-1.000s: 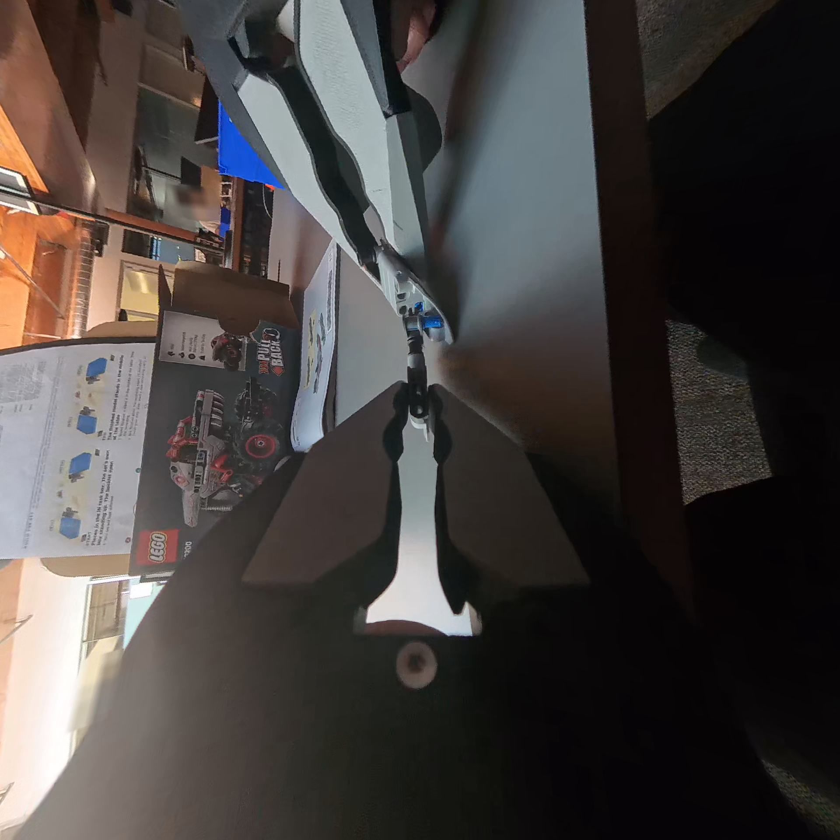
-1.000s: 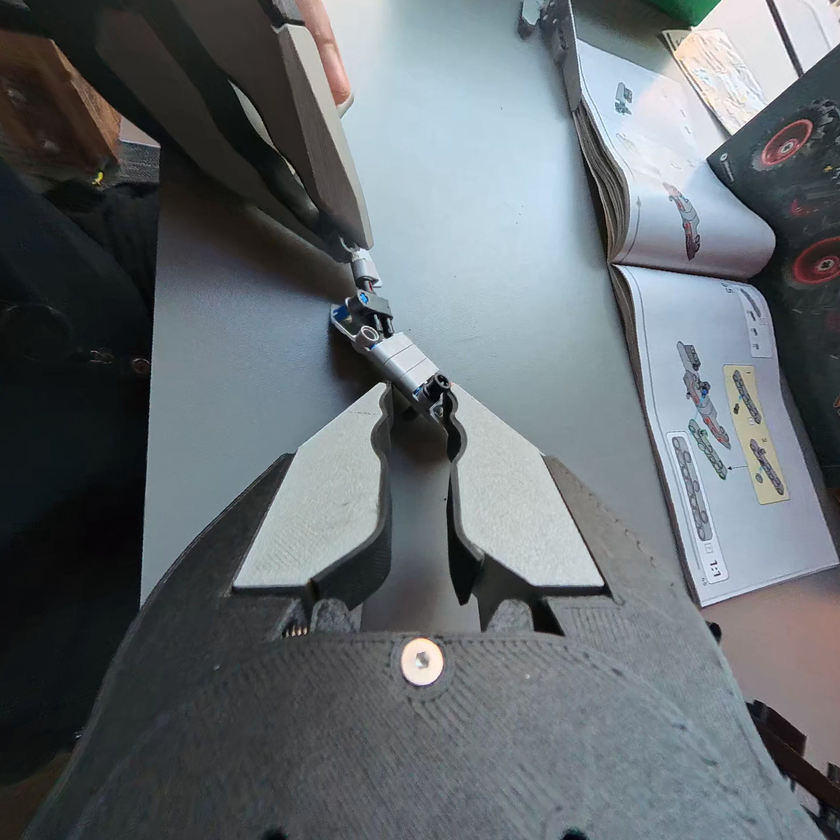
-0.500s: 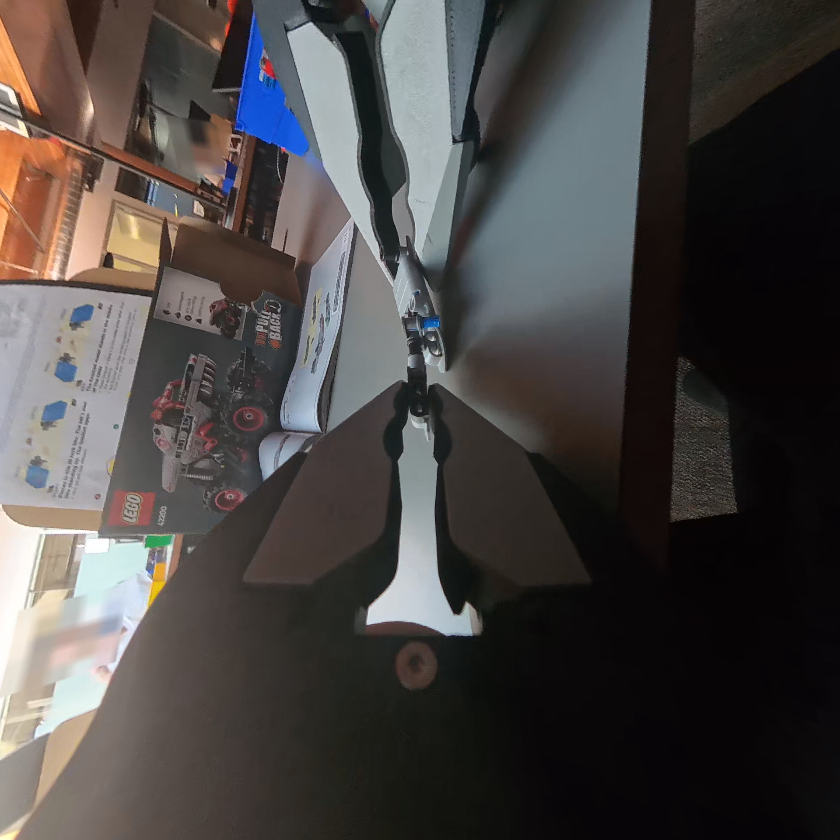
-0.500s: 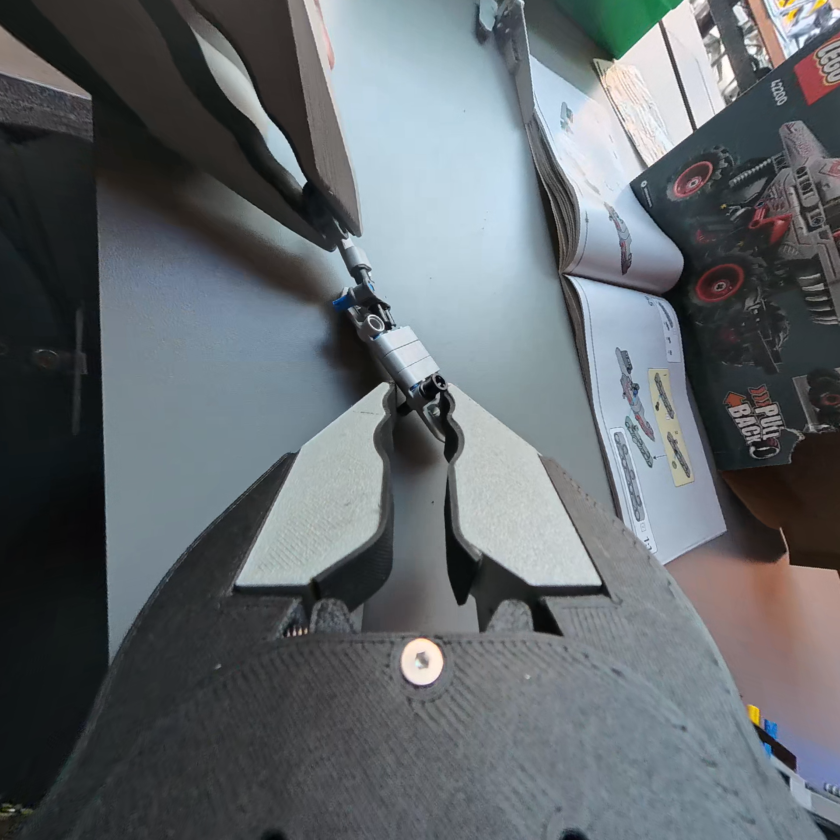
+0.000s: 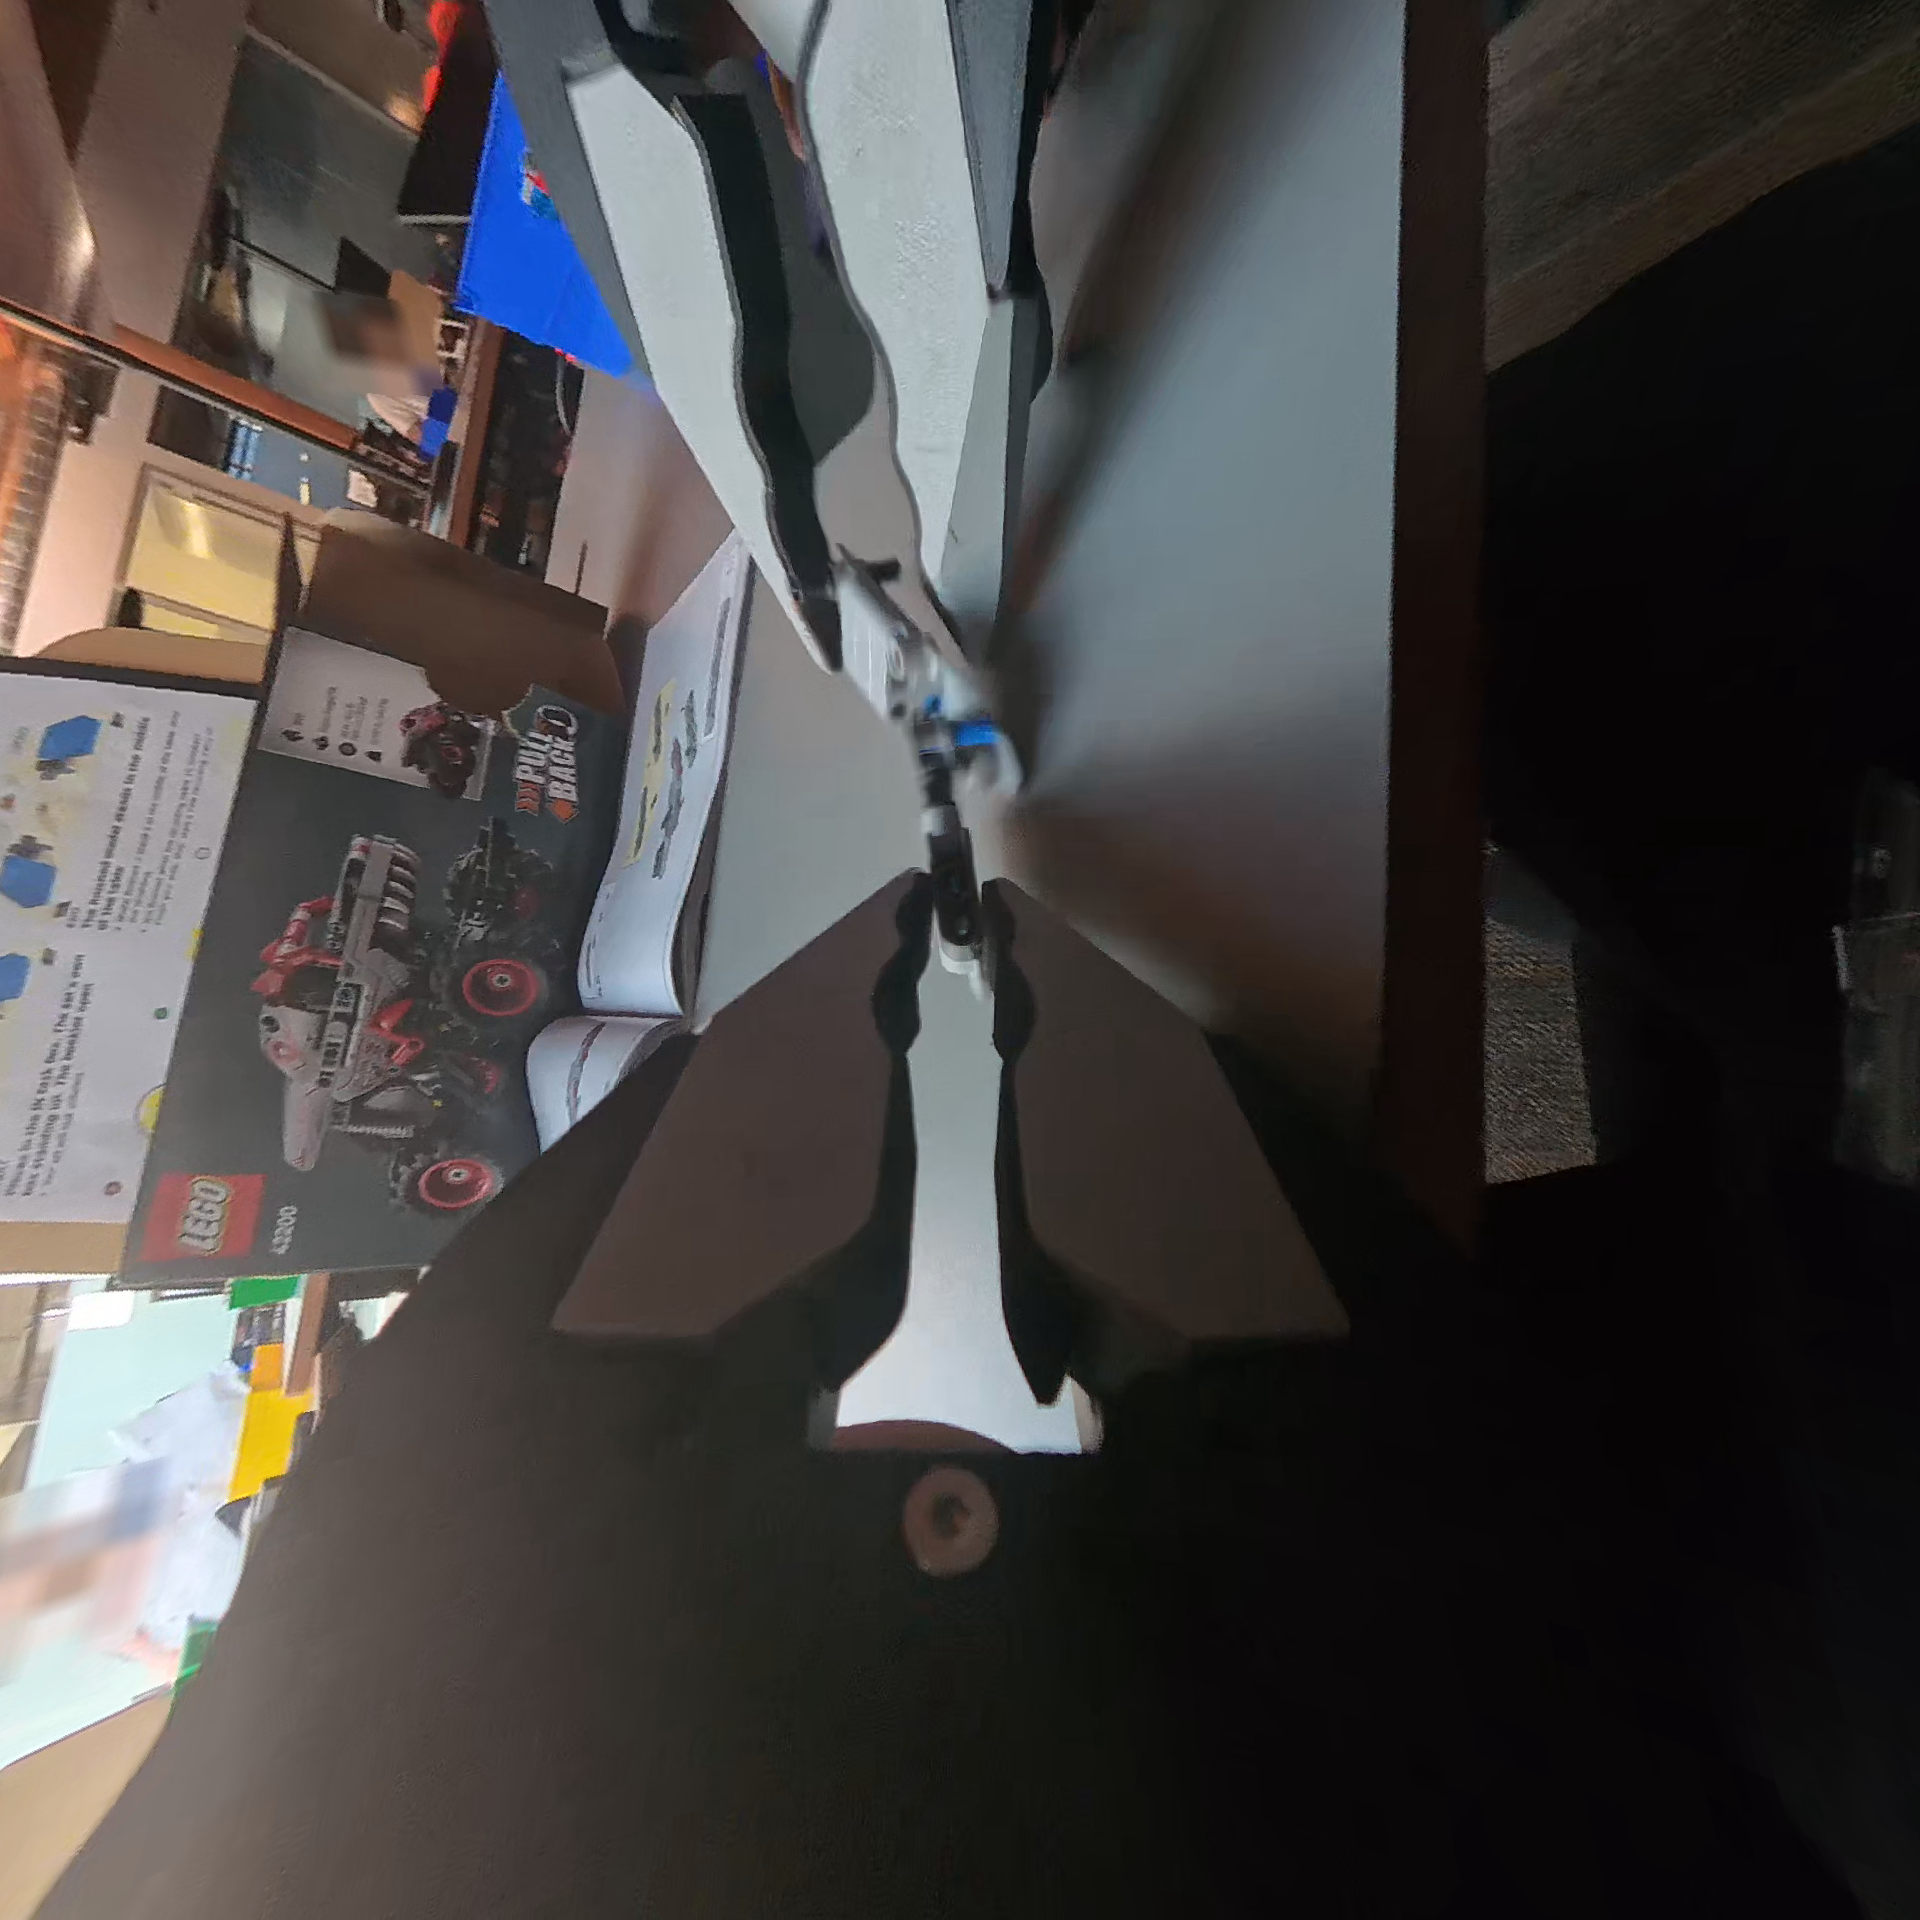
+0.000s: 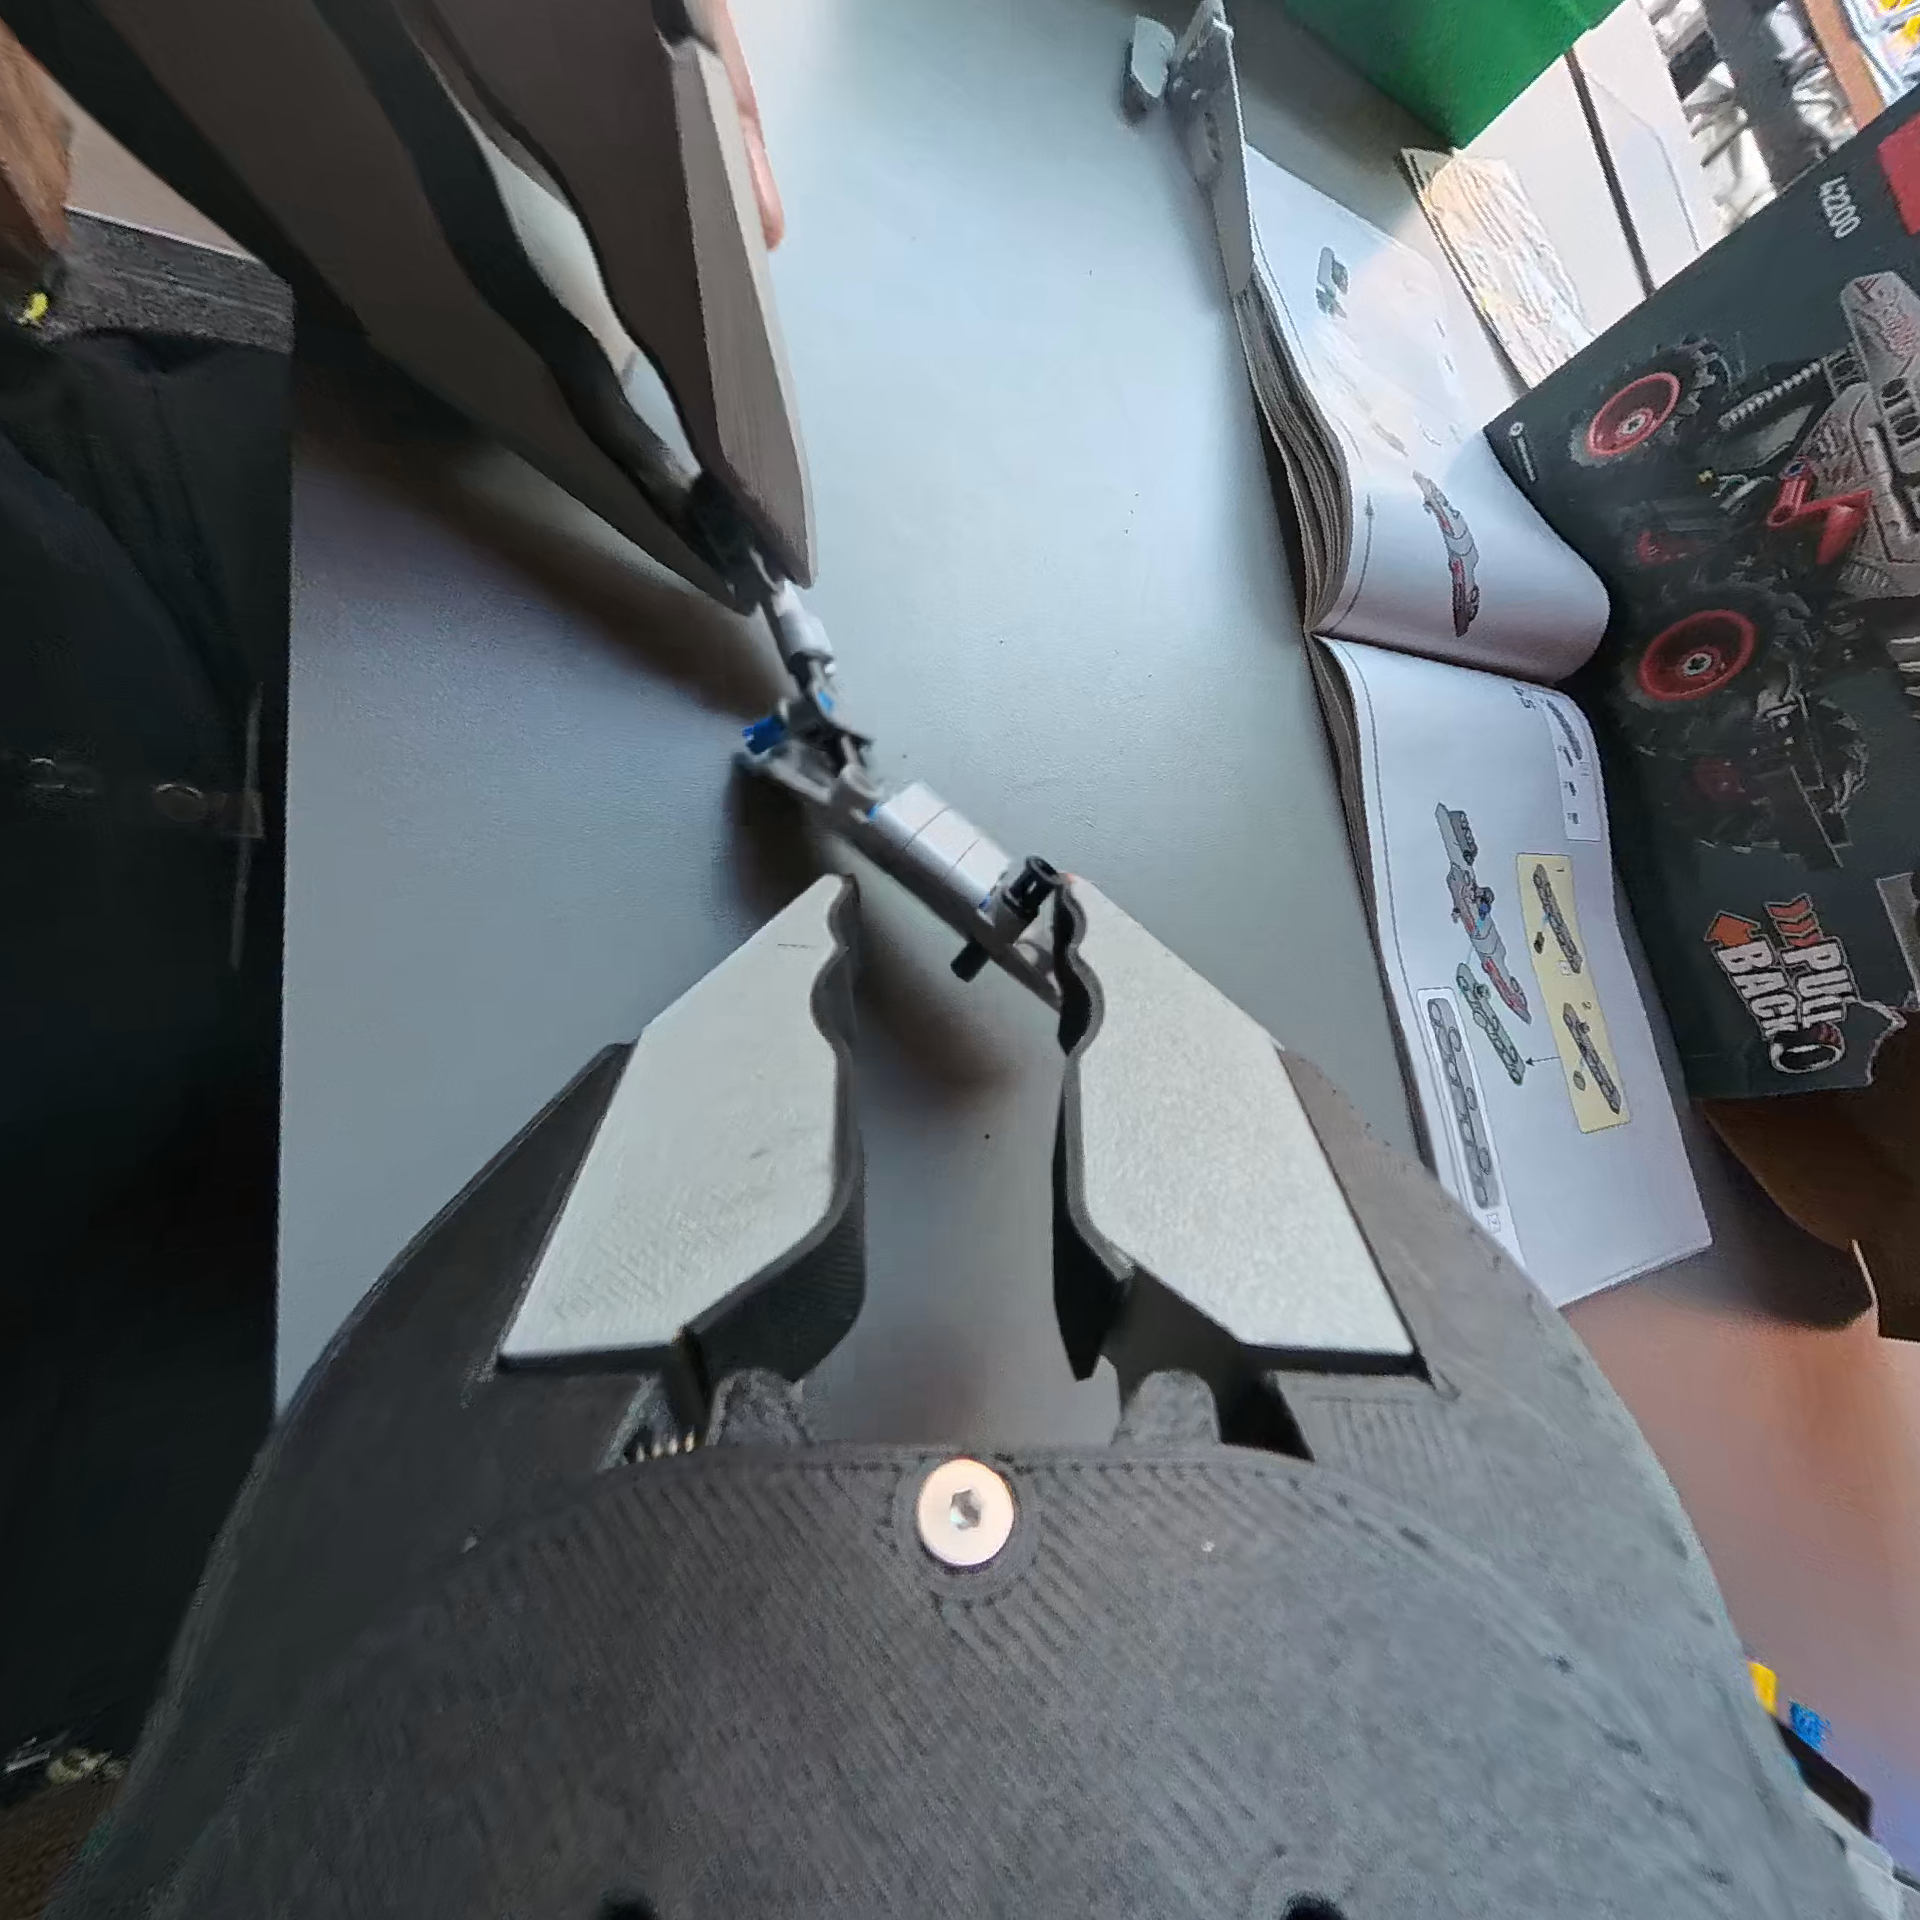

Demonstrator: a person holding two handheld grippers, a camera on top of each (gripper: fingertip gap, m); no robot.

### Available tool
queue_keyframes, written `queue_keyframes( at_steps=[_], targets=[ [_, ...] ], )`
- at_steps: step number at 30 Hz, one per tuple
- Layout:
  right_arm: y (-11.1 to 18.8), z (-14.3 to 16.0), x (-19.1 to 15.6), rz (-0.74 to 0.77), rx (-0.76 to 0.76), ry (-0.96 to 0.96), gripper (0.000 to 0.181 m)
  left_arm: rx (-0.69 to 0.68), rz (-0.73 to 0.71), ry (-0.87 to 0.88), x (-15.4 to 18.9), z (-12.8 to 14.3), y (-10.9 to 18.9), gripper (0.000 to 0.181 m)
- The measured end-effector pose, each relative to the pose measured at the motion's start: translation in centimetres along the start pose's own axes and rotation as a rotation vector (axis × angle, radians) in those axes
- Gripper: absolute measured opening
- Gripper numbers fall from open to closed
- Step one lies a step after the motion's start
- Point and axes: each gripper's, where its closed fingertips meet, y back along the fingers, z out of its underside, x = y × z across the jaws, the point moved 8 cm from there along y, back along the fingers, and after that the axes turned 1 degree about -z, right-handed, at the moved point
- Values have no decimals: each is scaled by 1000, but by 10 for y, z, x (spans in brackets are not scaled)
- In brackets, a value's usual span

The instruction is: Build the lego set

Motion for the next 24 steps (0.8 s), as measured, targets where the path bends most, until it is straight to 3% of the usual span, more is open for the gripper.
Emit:
queue_keyframes(
  at_steps=[2,5,16,18,21,24],
  targets=[
    [3,0,2,-40,7,-26,43,-16,17,-11,-2,3,-2,4],
    [2,5,3,-115,14,-108,37,-17,12,19,-4,1,-4,4],
    [25,9,8,-84,-66,2,52,2,-127,9,-10,8,10,4],
    [31,0,19,-109,-9,4,46,-7,-166,-70,-7,3,11,4],
    [33,-22,29,-241,126,-2,21,-3,-191,-137,-2,-6,10,3],
    [20,-37,29,-357,158,2,28,-4,-209,-153,-1,-9,11,3]
  ],
)
